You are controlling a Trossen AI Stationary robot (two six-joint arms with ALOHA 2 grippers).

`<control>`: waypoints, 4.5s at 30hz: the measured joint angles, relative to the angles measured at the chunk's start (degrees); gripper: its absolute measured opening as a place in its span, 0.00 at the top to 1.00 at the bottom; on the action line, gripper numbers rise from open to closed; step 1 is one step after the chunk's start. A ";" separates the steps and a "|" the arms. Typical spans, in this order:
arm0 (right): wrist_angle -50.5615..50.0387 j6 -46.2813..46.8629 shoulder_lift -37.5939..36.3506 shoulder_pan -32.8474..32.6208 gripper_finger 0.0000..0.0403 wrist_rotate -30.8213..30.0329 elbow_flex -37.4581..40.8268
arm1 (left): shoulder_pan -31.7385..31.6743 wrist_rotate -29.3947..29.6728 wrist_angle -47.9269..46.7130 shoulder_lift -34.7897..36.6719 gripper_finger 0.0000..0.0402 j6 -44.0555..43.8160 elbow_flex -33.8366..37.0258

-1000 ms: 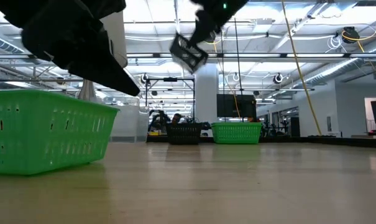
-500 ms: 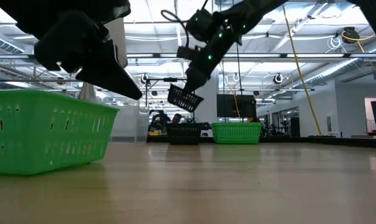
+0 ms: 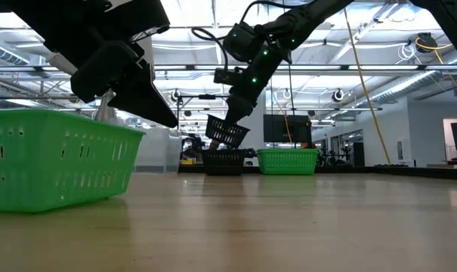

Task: Stack baskets by color
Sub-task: Stack the black bin on the top stacked black bins, then stack the green bin on the top stacked green bins

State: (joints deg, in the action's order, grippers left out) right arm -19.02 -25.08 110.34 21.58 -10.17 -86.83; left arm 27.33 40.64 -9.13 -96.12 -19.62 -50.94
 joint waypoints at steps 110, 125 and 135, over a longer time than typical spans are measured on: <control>11.64 28.71 -43.53 -40.09 0.61 -4.71 36.92 | 21.82 -26.42 -34.07 0.85 0.95 -23.70 -8.39; 16.09 25.64 -34.75 -40.11 0.61 -14.68 32.51 | 9.05 -18.35 -46.35 1.61 0.97 -10.30 -17.74; 11.00 25.77 -30.10 -41.22 0.61 -18.15 27.10 | -6.68 -13.71 -42.00 1.66 0.97 9.57 -25.18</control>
State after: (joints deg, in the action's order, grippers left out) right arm -8.02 0.69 80.25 -19.64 -28.32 -59.72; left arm 20.65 26.93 -51.13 -94.45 -10.05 -76.12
